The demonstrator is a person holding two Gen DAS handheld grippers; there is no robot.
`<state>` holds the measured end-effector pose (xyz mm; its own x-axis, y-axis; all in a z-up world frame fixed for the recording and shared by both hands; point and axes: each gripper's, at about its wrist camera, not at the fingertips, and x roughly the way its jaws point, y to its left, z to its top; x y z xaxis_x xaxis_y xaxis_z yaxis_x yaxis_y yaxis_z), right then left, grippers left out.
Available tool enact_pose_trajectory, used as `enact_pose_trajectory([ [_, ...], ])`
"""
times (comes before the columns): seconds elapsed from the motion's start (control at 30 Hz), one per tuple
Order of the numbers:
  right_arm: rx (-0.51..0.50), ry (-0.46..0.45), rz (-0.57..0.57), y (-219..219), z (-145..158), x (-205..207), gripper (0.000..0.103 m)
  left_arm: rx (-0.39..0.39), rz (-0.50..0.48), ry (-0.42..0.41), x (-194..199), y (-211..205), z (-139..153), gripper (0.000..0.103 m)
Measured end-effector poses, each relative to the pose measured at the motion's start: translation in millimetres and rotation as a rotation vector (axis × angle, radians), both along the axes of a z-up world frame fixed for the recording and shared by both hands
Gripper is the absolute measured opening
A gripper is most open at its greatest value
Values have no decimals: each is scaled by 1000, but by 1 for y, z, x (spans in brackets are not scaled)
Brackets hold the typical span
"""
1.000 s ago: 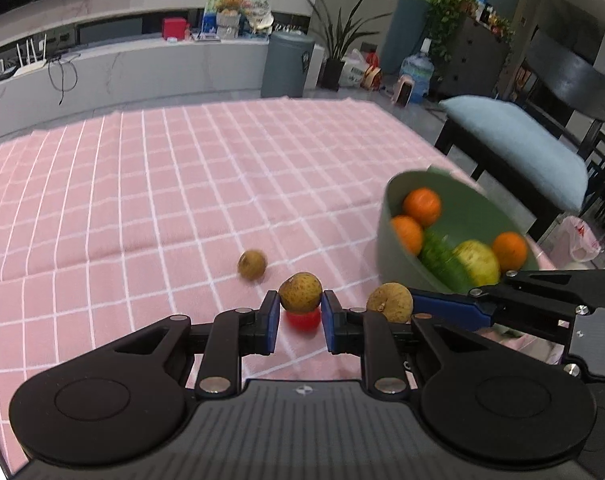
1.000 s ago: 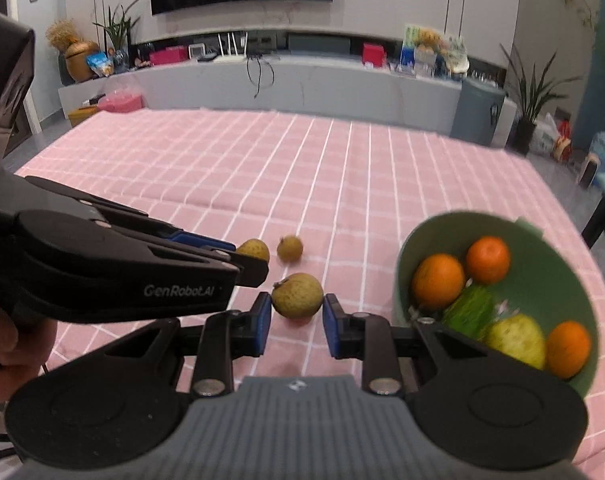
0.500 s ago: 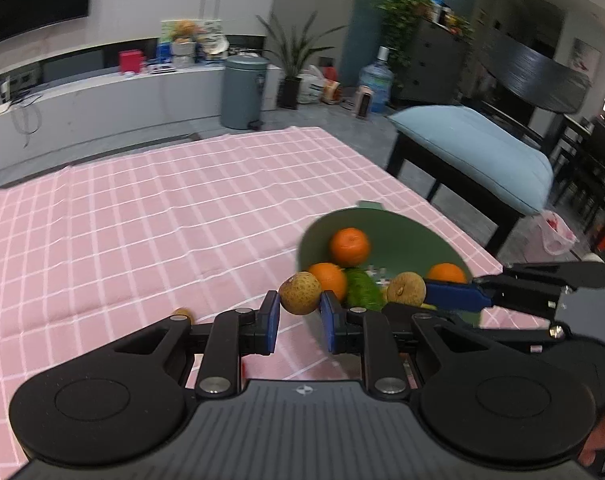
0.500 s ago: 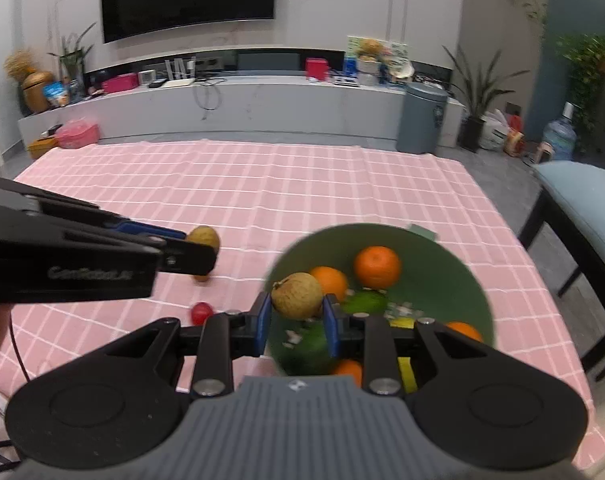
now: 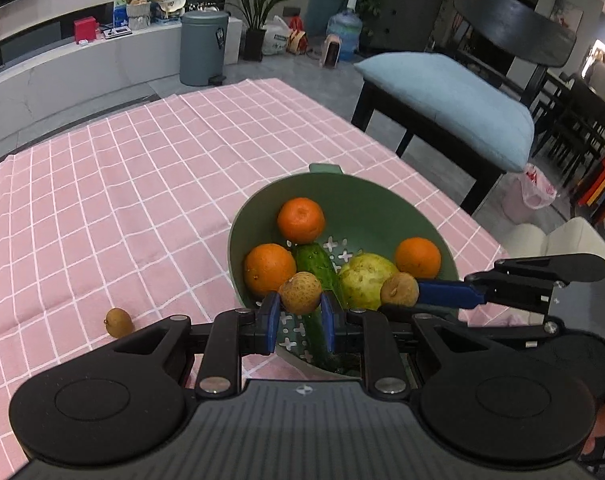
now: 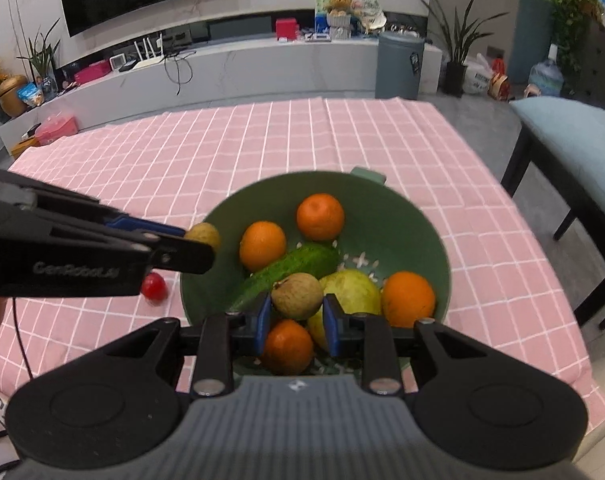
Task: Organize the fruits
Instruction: 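Release the brown fruit into the colander with the right gripper while the left releases its fruit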
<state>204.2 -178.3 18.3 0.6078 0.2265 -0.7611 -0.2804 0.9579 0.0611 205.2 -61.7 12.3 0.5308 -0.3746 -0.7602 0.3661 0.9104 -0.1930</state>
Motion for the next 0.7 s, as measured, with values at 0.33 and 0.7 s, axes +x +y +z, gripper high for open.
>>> enact_pose_trajectory([
  [0.33,7,49,-1,2,-19,9,24,107,23,39,14,-12,-11,24],
  [0.7,0,74,-3,3,-24,13,24,110,16,67,18,-16,-15,25],
])
